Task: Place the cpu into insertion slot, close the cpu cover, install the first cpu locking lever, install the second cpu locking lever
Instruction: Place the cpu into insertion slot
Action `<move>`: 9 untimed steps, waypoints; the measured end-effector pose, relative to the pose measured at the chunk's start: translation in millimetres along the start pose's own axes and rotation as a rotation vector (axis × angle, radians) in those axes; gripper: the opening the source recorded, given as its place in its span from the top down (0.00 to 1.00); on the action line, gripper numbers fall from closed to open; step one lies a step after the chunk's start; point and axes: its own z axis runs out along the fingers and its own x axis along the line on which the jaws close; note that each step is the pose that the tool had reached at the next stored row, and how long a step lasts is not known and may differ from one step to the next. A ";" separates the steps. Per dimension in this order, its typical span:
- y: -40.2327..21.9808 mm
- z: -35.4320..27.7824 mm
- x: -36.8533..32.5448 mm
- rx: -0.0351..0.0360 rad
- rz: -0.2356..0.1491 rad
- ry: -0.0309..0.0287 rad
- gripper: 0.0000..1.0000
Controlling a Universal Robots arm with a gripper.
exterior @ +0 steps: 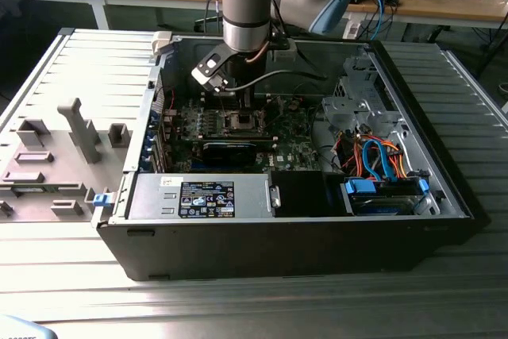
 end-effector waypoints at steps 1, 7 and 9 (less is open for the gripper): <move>0.1 -0.9 0.1 -0.0006 0.000 0.0008 0.89; 0.4 -12.8 -0.3 0.0001 0.000 -0.0001 0.89; 0.4 -16.3 -0.4 0.0002 0.000 -0.0002 0.89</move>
